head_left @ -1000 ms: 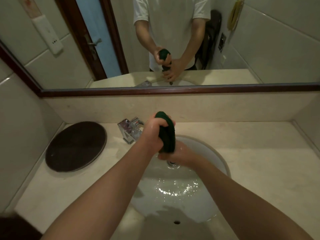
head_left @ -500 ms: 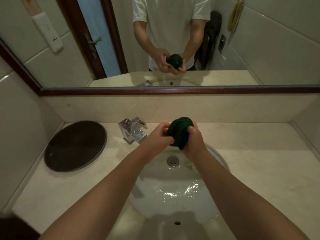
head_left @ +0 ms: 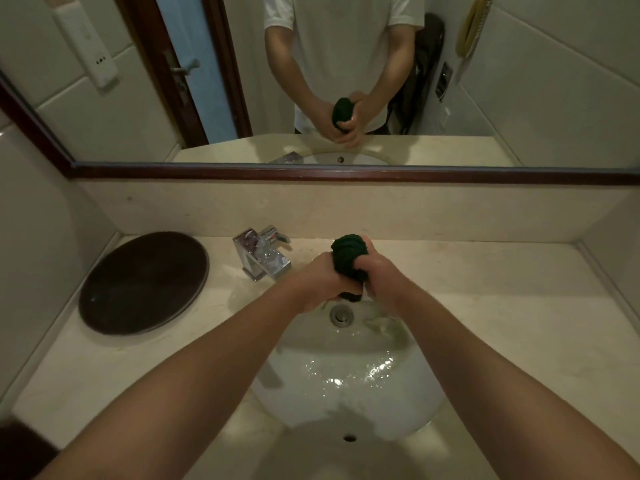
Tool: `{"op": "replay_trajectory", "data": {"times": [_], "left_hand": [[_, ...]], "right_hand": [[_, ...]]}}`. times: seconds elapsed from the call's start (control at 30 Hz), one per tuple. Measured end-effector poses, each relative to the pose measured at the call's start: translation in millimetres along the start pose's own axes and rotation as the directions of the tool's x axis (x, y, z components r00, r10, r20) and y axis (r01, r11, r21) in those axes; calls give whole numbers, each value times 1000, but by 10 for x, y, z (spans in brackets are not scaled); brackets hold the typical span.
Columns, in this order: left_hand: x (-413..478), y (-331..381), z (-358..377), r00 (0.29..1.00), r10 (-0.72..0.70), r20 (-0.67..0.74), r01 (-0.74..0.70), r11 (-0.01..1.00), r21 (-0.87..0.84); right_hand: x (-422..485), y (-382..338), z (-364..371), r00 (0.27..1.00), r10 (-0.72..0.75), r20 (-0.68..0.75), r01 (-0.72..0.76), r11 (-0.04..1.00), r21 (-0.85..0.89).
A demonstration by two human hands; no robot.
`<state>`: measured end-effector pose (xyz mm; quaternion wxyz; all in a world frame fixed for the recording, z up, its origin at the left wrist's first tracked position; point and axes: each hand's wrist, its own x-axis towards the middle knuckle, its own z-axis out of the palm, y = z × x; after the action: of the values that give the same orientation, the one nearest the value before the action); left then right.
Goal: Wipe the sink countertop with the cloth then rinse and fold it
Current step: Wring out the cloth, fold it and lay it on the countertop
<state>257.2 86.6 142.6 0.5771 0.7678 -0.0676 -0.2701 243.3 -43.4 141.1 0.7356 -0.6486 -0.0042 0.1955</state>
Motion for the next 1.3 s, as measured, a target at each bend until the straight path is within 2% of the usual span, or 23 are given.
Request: {"op": "replay_trajectory", "data": {"times": [0.07, 0.17, 0.23, 0.33, 0.4, 0.47, 0.53, 0.63, 0.7, 0.77, 0.83, 0.97, 1.03, 1.13, 1.2, 1.3], "left_hand": [[31, -58, -39, 996, 31, -86, -20, 992, 124], [17, -108, -115, 974, 198, -113, -141, 911, 387], [-3, -72, -128, 953, 286, -99, -196, 834, 516], [26, 22, -81, 927, 373, 31, -268, 603, 752], [43, 66, -48, 903, 410, 128, -312, 419, 853], [52, 58, -45, 887, 423, 186, -329, 294, 898], [54, 26, -76, 856, 465, 227, -341, 176, 923], [38, 26, -130, 792, 524, 313, -388, 37, 921], [24, 39, -140, 801, 496, 335, -382, -7, 924], [4, 60, -123, 840, 444, 312, -336, -25, 941], [-5, 70, -93, 876, 400, 269, -282, -27, 959], [4, 89, -22, 946, 276, 171, -184, 19, 983], [8, 104, -10, 968, 217, 127, -143, 58, 988], [44, 95, -6, 987, 139, 79, -95, 110, 989], [84, 71, -5, 995, 93, 47, -60, 145, 988], [136, 39, -15, 999, 0, 32, -31, 249, 968]], "right_hand": [[-40, -74, -132, 989, 115, 92, -107, 991, -83], [-88, -173, -326, 963, 214, 164, -241, 955, 174], [-9, -142, -419, 931, 330, 158, -360, 904, 229], [58, -33, -409, 828, 534, 170, -560, 798, 222], [30, 19, -372, 776, 577, 254, -629, 736, 252], [-29, 60, -335, 751, 515, 414, -634, 739, 229], [-57, 62, -330, 741, 458, 490, -610, 764, 209], [-53, 15, -339, 736, 471, 486, -601, 785, 150], [-31, -70, -314, 748, 523, 410, -548, 834, -65], [-8, -152, -229, 763, 583, 279, -486, 802, -346], [28, -199, -129, 797, 591, 126, -432, 703, -565], [91, -121, 6, 878, 472, -75, -333, 493, -804], [131, -63, 79, 918, 370, -143, -279, 347, -895], [146, -10, 185, 941, 307, -143, -161, 35, -986], [120, -6, 226, 963, 233, -138, -128, -57, -990], [135, 32, 211, 978, 150, -144, -122, -147, -982]]}}
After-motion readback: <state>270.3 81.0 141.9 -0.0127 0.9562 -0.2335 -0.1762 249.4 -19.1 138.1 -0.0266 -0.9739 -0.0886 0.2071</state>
